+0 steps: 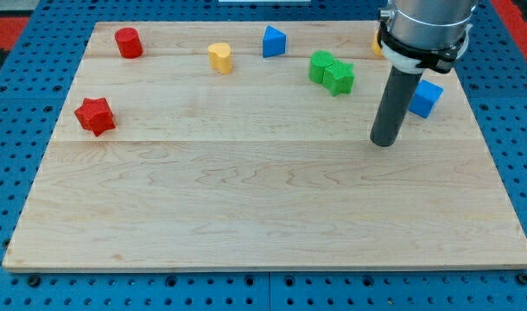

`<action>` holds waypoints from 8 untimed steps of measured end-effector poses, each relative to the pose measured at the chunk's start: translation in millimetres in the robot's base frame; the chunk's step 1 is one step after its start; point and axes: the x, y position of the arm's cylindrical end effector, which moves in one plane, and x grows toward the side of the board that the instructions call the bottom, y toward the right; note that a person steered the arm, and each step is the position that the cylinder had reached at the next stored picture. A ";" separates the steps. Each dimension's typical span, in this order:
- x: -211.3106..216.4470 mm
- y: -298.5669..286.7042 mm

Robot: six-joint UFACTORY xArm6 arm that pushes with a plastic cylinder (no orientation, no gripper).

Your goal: Push the yellow heart towards the bottom left of the board

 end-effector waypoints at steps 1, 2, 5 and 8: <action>0.0 -0.1; 0.0 -20.3; -32.6 -168.8; -94.0 -250.1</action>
